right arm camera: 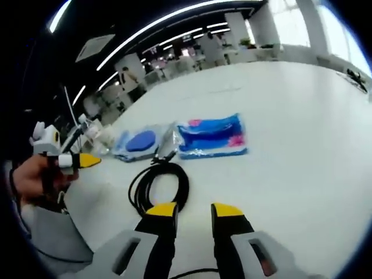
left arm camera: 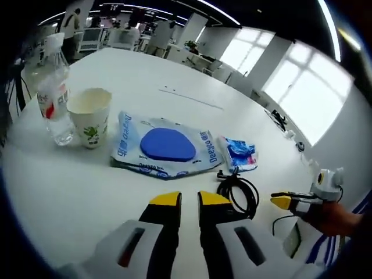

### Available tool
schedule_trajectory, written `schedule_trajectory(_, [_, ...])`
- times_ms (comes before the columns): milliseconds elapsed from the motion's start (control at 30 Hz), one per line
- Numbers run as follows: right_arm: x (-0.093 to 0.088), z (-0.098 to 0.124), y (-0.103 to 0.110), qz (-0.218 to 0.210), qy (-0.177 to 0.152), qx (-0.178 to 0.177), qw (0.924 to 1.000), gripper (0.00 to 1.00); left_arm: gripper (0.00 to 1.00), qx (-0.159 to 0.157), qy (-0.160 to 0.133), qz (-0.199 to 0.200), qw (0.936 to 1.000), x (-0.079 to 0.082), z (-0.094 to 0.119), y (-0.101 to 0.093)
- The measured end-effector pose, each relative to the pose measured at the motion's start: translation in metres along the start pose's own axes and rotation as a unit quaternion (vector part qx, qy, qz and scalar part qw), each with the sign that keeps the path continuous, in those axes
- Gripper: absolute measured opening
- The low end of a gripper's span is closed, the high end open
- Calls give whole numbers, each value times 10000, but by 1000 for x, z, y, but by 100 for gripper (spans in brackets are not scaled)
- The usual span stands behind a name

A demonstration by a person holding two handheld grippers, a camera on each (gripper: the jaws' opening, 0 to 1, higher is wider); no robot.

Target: Arrange the tabletop items into an orderly group along one side of the table until the central work area is clear of visible clutter.

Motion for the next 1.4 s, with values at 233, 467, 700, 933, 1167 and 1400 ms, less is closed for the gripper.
schedule_trajectory(233, [0, 21, 5, 273, -157, -20, 9995, 22, 9, 75, -401, 322, 9987, 20, 26, 27])
schedule_trajectory(467, [-4, 42, 17, 365, -202, 54, 9991, 26, 10, 185, -540, -136, 9983, 23, 41, 47])
schedule_trajectory(700, [-6, 61, 27, 578, -167, 173, 9980, 36, 21, 172, -550, -742, 9956, 17, 65, 69])
schedule_trajectory(933, [0, 81, 40, 612, -276, 204, 9975, 53, 38, -2, -676, -785, 9946, 23, 95, 78])
schedule_trajectory(1167, [7, 74, 65, 721, -398, 395, 9958, 63, 50, 46, -906, -761, 9930, 41, 120, 95])
schedule_trajectory(1400, [5, 66, 79, 915, -238, 552, 9940, 70, 59, 34, -1036, -825, 9912, 45, 138, 96])
Point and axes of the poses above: the point that each gripper's makers call its tool centre point, and the gripper's own axes: z roughly backward along the fingers, y roughly to its left, x roughly out of its top, the point moved 2 cm from there along z, roughly backward along the fingers, and after that the axes turned 10 degrees about x, right-handed, at the moved point
